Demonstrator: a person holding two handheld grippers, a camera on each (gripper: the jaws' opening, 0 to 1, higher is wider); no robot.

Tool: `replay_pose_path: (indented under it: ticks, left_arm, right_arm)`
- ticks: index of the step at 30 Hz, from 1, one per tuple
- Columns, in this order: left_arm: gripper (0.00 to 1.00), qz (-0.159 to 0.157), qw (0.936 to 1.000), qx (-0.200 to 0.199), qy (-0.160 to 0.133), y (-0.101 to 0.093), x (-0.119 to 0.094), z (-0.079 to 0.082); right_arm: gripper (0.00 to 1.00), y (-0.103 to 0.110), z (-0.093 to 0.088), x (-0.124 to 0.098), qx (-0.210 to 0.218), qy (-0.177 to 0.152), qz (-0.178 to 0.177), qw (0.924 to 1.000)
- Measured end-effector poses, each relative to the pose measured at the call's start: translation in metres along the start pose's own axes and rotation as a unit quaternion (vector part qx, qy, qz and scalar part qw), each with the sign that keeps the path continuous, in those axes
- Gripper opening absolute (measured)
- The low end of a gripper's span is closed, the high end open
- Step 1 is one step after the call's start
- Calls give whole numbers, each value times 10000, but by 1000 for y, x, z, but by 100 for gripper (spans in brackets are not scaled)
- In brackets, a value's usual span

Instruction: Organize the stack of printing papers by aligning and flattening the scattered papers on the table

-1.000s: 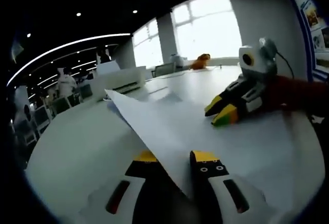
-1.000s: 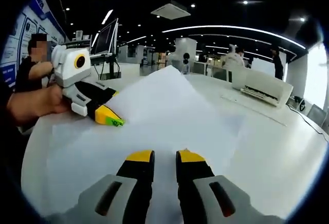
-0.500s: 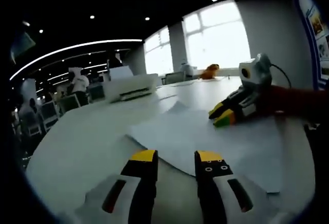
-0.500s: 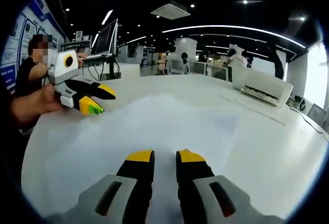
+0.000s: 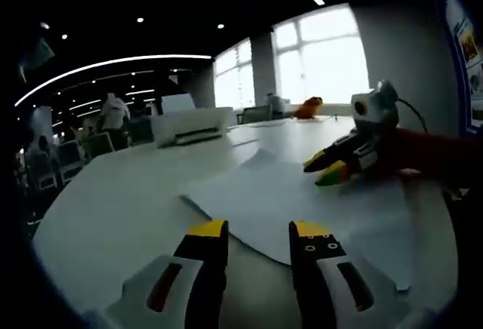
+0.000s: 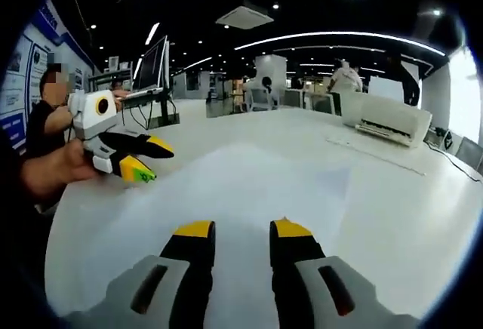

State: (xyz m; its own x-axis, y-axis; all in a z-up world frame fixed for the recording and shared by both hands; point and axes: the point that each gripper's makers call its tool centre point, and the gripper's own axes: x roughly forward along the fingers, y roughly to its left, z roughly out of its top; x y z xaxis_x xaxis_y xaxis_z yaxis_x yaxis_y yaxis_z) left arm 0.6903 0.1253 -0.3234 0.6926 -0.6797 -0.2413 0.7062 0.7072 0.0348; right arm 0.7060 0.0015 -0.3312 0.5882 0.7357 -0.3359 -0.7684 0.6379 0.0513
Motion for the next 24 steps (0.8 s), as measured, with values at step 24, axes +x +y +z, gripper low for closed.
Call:
replay_pose_path:
  ticks: [24]
  left_arm:
    - [55, 71, 9977, -143, 662, -6, -80, -17]
  right_arm:
    - [38, 26, 10, -96, -83, -380, 114, 9992]
